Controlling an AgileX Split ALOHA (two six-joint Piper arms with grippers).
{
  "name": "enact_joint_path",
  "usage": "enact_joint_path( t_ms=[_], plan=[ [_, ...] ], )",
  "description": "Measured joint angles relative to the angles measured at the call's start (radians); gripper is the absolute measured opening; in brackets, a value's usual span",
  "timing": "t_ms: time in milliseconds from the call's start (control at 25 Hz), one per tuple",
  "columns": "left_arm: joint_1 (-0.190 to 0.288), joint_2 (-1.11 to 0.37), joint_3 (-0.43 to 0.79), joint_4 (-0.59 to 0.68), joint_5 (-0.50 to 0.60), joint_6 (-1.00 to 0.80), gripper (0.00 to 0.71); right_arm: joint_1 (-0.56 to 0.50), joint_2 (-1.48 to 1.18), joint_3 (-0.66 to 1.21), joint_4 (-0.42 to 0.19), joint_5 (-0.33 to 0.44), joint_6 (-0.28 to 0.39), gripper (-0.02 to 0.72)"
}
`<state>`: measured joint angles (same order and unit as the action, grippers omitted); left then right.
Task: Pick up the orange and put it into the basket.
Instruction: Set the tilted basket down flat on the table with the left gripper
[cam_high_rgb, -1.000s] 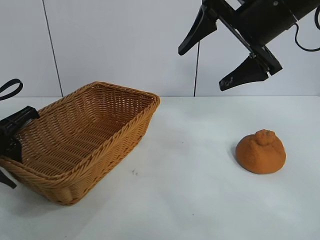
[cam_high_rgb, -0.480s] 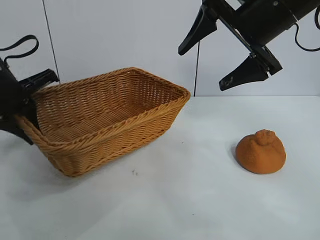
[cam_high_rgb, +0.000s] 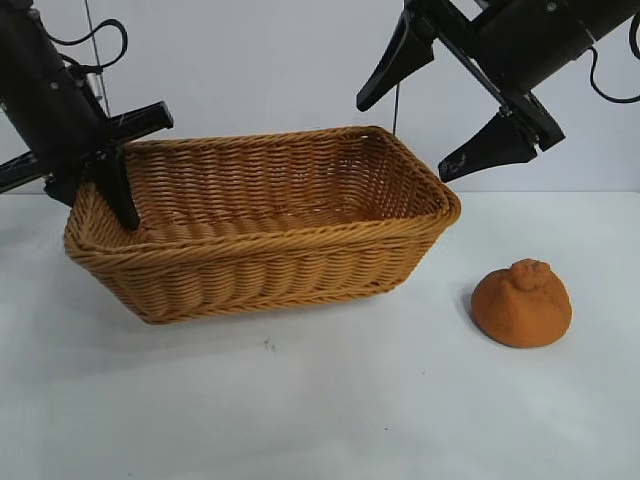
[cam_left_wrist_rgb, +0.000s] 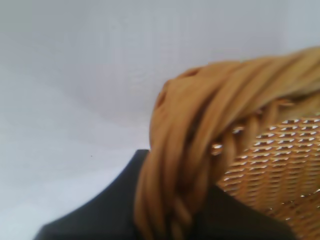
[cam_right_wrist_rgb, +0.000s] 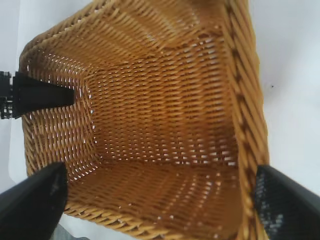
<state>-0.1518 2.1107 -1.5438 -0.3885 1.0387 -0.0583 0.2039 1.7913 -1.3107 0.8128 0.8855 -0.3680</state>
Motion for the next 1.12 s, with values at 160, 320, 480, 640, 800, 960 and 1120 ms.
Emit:
enact_joint_path(
  t_ms=[160,320,480,640,800,960,1120],
  plan=[
    [0.000,0.050,0.000,0.000,-0.008,0.014,0.095,0.000,0.000,0.000,0.000,0.000,0.000,0.694],
    [0.000,0.094,-0.001,-0.005,-0.015,0.034,0.094,0.000,0.000,0.000,0.000,0.000,0.005,0.694],
    [0.000,0.098,-0.005,-0.009,-0.023,0.046,0.103,0.000,0.000,0.000,0.000,0.000,0.008,0.694],
    [0.000,0.098,-0.005,-0.021,-0.019,0.046,0.346,0.000,0.000,0.000,0.000,0.000,0.008,0.694],
    [0.000,0.064,-0.005,-0.020,-0.011,0.046,0.563,0.000,0.000,0.000,0.000,0.000,0.008,0.694],
    [0.000,-0.027,-0.008,0.006,-0.006,0.046,0.601,0.000,0.000,0.000,0.000,0.000,0.009,0.694],
    [0.003,-0.125,-0.010,0.120,-0.001,0.046,0.608,0.000,0.000,0.000,0.000,0.000,0.010,0.694]
  ],
)
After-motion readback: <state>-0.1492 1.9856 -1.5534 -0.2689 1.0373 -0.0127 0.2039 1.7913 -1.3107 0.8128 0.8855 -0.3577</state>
